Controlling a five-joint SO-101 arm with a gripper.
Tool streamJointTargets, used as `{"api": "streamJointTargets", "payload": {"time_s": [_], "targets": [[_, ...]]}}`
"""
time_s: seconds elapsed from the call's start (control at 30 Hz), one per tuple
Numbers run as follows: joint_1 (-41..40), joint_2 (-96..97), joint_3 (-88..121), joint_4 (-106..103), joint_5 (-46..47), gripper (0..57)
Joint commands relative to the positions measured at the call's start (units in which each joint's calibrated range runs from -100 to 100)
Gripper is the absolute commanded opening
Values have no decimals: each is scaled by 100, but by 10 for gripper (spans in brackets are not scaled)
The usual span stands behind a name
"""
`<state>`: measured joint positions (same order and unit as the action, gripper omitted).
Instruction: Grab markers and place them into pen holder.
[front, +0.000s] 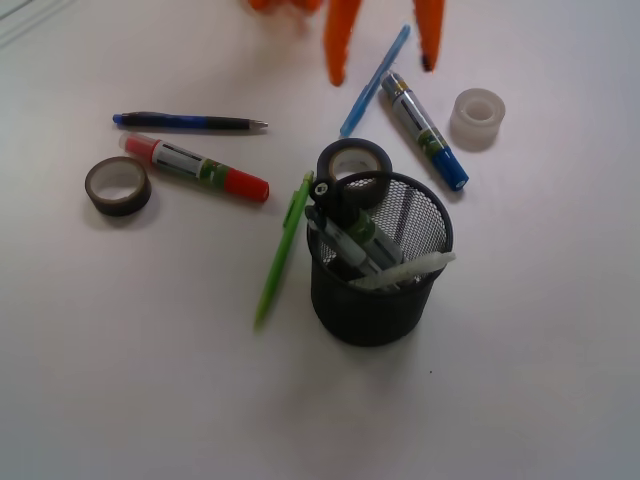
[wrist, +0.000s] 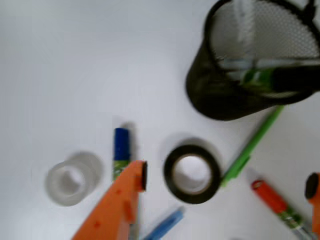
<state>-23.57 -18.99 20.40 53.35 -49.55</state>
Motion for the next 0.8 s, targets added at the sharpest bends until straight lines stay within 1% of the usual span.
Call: {"api": "streamJointTargets", "payload": {"time_s": [0.0,0.1,0.27,0.43,0.63,0.77], "targets": [[-481,-222,71,221,-821,348],[-922,-145,451,-120,-1324,348],[-1288,501,741,-1004,-1446,348],[-1617,1368,723,-1083,-1817,348],[-1527,2218,678,-1074,-1773,348],[-1243,2558,651,-1109,-1216,348]]}}
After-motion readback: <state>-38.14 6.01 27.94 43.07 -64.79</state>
